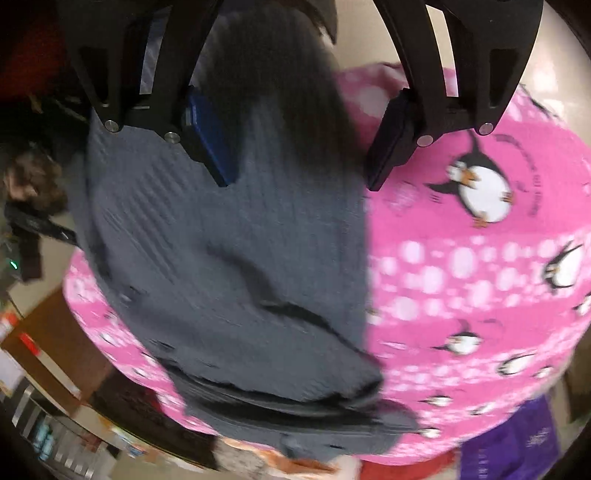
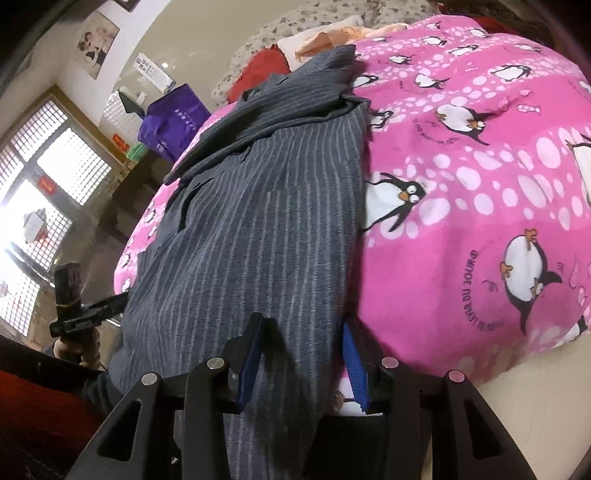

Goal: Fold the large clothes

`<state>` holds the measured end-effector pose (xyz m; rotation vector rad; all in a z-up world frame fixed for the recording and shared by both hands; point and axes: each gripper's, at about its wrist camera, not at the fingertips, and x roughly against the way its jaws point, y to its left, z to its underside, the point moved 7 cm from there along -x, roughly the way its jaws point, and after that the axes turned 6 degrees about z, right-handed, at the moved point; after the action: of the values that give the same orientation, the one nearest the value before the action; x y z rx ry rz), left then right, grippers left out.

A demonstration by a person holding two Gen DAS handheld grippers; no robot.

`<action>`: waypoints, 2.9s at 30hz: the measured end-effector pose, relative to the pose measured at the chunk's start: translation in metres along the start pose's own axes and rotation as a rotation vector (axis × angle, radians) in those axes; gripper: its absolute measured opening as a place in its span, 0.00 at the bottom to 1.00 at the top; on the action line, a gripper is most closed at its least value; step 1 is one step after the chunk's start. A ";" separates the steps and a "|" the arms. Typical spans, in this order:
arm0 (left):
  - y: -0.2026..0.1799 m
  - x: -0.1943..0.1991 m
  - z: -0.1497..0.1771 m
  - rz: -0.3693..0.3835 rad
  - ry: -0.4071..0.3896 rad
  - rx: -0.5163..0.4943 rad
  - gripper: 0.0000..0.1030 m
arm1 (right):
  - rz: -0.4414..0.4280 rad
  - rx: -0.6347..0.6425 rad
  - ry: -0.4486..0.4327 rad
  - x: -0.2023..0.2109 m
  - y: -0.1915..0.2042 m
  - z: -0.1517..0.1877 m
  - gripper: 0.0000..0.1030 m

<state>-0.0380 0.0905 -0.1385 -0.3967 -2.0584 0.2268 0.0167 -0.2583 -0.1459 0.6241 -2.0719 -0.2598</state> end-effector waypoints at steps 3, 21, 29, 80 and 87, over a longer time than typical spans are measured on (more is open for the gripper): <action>-0.004 0.002 -0.001 0.097 0.013 0.035 0.70 | -0.007 0.008 -0.004 -0.002 0.005 -0.002 0.39; -0.029 -0.003 -0.018 0.231 0.028 -0.032 0.69 | -0.149 -0.014 0.027 -0.005 0.003 0.000 0.39; -0.025 -0.002 -0.031 0.114 -0.012 -0.064 0.25 | -0.142 0.065 -0.044 -0.001 0.016 -0.020 0.36; 0.119 0.017 -0.297 -0.064 -0.455 0.429 0.03 | -0.094 -0.106 -0.323 -0.036 -0.004 -0.317 0.04; 0.149 -0.069 -0.283 -0.183 -0.286 0.370 0.07 | 0.068 -0.165 -0.146 -0.140 -0.055 -0.317 0.04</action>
<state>0.2676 0.2022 -0.1017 0.0558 -2.2541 0.5687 0.3612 -0.2128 -0.0964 0.4446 -2.1799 -0.4431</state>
